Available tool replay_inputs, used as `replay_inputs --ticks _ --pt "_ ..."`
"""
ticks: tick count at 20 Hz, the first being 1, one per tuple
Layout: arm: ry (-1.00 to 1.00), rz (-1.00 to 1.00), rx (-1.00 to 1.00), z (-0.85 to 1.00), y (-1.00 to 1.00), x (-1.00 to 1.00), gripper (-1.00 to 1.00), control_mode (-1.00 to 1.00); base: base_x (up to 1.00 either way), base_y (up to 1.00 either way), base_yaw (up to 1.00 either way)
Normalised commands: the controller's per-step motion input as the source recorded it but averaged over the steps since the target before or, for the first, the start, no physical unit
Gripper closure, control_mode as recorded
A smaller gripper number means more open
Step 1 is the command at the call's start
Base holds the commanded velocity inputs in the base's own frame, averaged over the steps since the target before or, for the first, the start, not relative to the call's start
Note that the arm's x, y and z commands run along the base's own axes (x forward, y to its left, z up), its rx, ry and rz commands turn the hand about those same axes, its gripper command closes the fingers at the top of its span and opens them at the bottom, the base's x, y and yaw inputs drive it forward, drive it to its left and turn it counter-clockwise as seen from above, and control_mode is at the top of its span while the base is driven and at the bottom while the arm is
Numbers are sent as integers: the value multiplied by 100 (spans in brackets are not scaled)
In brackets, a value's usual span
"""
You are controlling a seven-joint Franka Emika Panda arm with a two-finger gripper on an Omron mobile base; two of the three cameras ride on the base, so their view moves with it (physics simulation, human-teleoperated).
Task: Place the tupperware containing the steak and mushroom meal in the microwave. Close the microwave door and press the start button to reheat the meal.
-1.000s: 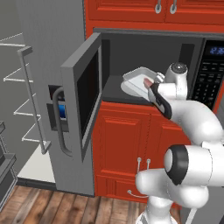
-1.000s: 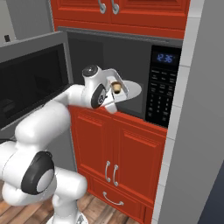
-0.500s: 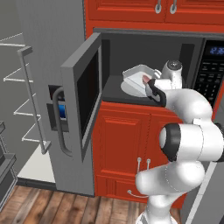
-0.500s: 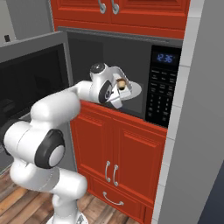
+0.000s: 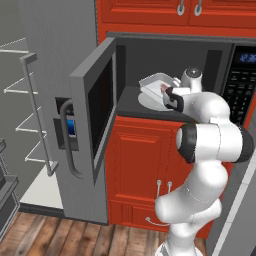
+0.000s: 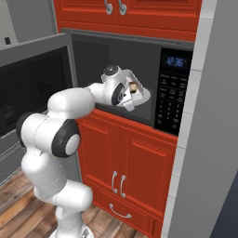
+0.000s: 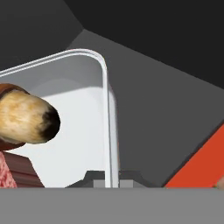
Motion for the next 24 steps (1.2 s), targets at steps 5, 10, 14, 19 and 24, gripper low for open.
replay_inputs --ticks 5,10,14,19,24 --pt "0 0 0 -33 -9 40 100 -100 0 0 0" --pt "1 0 0 -40 -9 35 100 -100 0 0 0" --pt "1 0 0 -29 -6 38 100 -100 0 0 0" --pt "2 0 0 -8 -8 40 100 -100 0 0 0" --pt "3 0 0 0 -9 39 100 -100 0 0 0"
